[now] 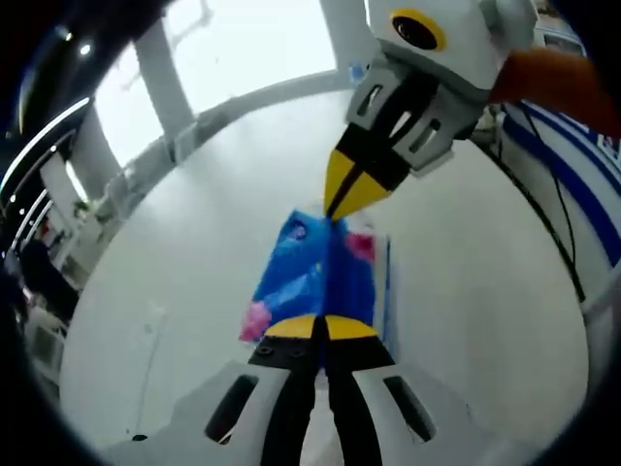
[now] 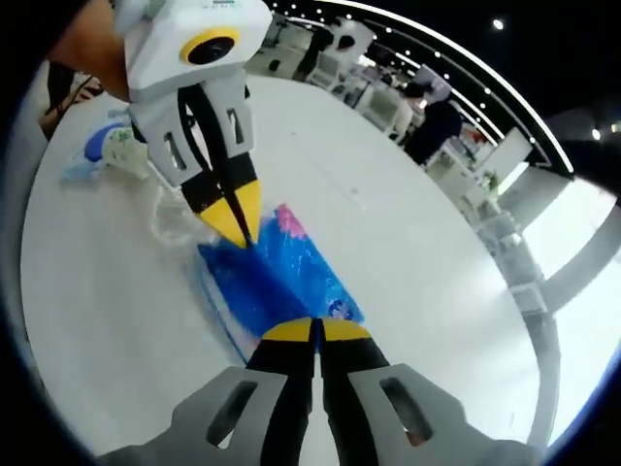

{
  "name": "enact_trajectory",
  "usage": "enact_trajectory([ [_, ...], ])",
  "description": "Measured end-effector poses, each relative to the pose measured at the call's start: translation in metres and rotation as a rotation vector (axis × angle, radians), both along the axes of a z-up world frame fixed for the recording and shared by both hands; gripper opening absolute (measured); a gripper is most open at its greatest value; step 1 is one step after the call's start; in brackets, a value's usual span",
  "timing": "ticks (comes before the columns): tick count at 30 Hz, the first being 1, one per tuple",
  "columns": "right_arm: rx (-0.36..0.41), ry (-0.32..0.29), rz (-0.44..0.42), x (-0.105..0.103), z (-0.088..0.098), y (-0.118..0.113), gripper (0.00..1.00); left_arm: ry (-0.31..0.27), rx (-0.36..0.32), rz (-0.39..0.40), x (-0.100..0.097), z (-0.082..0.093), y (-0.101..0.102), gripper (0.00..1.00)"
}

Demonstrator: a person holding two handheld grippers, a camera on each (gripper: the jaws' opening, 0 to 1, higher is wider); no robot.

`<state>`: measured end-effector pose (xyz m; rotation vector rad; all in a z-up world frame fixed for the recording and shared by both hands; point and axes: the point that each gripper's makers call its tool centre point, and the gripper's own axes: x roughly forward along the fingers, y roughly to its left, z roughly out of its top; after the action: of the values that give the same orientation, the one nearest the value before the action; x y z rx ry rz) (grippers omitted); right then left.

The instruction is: Arrange the tabletop items into an orderly group along one side of the table until the central work area is clear of visible clutter.

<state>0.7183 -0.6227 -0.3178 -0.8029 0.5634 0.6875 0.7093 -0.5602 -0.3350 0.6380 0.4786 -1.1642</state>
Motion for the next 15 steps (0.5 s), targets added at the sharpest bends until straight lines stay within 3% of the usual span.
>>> enact_trajectory([
  [8, -0.011, 0.036, -0.013, 0.007, -0.022, -0.006, 0.01, 0.018, 0.033, 0.010, 0.012, -0.023, 0.003, 0.00],
  [15, -0.002, 0.046, -0.018, 0.004, -0.028, -0.007, 0.01, 0.003, 0.068, -0.021, 0.017, -0.033, 0.005, 0.00],
])
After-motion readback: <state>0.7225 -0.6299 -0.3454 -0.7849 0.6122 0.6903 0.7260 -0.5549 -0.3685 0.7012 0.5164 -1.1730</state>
